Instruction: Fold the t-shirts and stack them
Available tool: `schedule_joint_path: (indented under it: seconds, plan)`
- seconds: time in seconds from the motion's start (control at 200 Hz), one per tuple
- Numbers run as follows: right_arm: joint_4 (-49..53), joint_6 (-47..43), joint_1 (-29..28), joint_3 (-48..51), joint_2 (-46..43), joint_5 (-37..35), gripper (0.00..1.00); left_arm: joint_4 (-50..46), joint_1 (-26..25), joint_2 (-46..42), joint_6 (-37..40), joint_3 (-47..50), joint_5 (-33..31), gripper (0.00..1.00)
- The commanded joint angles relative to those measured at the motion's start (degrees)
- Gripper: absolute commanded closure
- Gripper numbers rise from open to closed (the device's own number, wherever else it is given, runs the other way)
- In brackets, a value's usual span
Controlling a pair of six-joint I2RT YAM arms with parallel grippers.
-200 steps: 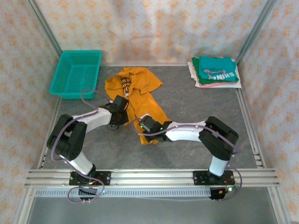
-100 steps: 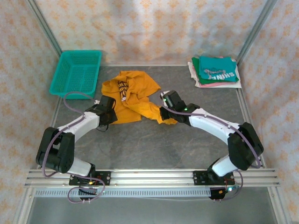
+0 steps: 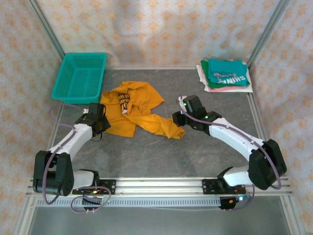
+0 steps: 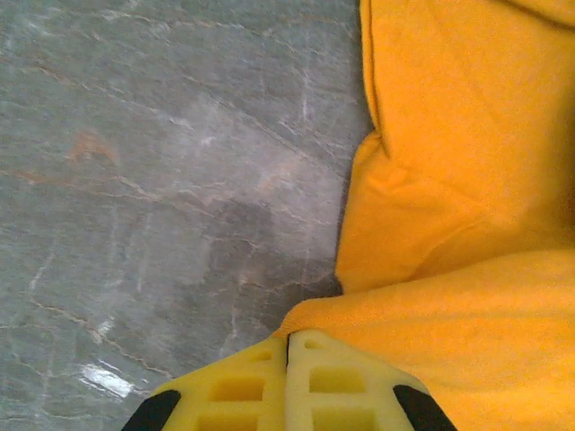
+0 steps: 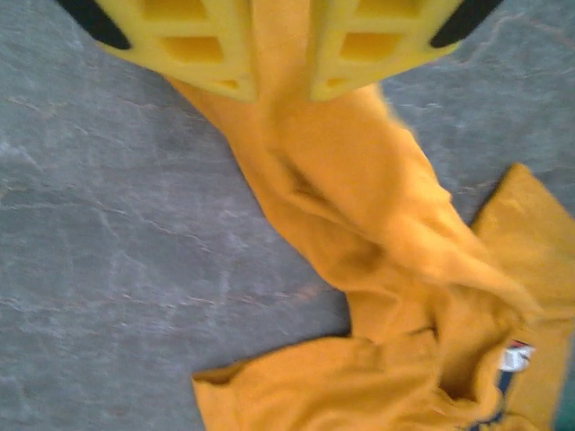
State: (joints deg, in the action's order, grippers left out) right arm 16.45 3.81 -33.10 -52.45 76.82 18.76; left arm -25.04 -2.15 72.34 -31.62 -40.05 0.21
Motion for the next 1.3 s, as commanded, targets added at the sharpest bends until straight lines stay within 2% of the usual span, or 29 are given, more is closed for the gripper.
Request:
schedule_joint_path:
  seconds: [0.0,0.055,0.165,0.195,0.225,0.25,0.35,0.415,0.46,0.54,0.616,0.761,0.836,1.036,1.151,1.171,1.296]
  plan:
    - [-1.71,-0.45,-0.21,2.39,-0.01,7.82,0.88,-2.63,1.06,-1.31,0.68,0.57,0.14,1.0]
    - [-2.73,-0.14,-0.23,3.38,0.09,9.51,0.89,-2.69,1.6,-1.57,0.68,0.8,0.3,1.0]
    - [-4.41,0.6,-0.21,4.73,2.26,8.44,0.92,-2.5,2.28,-1.86,0.68,1.19,0.23,1.0]
    - [-4.2,0.56,-0.33,4.64,3.25,7.96,0.87,-2.27,2.48,-1.79,0.68,1.27,0.19,1.0]
    - [-3.46,0.57,-0.3,4.06,5.06,6.71,0.74,-1.98,2.76,-1.66,0.68,1.29,0.23,1.0]
    - [-3.08,0.86,-0.3,3.66,6.34,5.55,0.67,-1.78,2.92,-1.42,0.68,1.29,0.31,1.0]
    - [-3.06,1.16,-0.45,2.41,10.08,4.33,0.62,-1.05,3.25,0.18,0.68,1.2,0.84,1.0]
    - [-3.59,0.26,-1.32,1.96,11.82,5.59,0.53,-0.23,3.21,0.96,0.68,1.53,1.42,1.0]
    - [-3.55,-0.67,-2.75,1.42,12.6,5.1,0.51,0.2,3.21,1.59,0.68,1.65,1.46,1.0]
    - [-2.35,-3.73,-7.15,0.4,12.75,-0.08,0.51,0.83,3.21,2.82,0.68,1.6,1.94,1.0]
    - [-5.39,-5.8,-11.78,2.12,10.68,-7.46,0.49,1.52,3.21,3.77,0.68,1.5,2.6,1.0]
    - [-8.41,-6.01,-16.0,3.41,9.23,-19.1,0.47,2.66,3.21,5.24,0.68,1.49,3.48,1.0]
    - [-8.59,-6.73,-17.33,3.04,10.3,-21.46,0.46,2.95,3.21,5.63,0.68,1.55,3.62,1.0]
    - [-5.34,-9.02,-18.89,0.42,17.86,-21.59,0.51,2.63,3.21,4.73,0.68,1.67,3.0,1.0]
    - [-5.06,-9.44,-19.63,0.08,19.47,-19.22,0.51,2.07,3.3,3.89,0.68,1.54,2.35,1.0]
    - [-5.1,-9.37,-19.6,0.23,19.5,-18.96,0.54,1.97,3.3,3.79,0.68,1.43,2.22,1.0]
    - [-4.24,-8.79,-19.63,-0.63,18.72,-22.81,0.86,1.74,3.38,3.57,0.68,1.49,1.66,1.0]
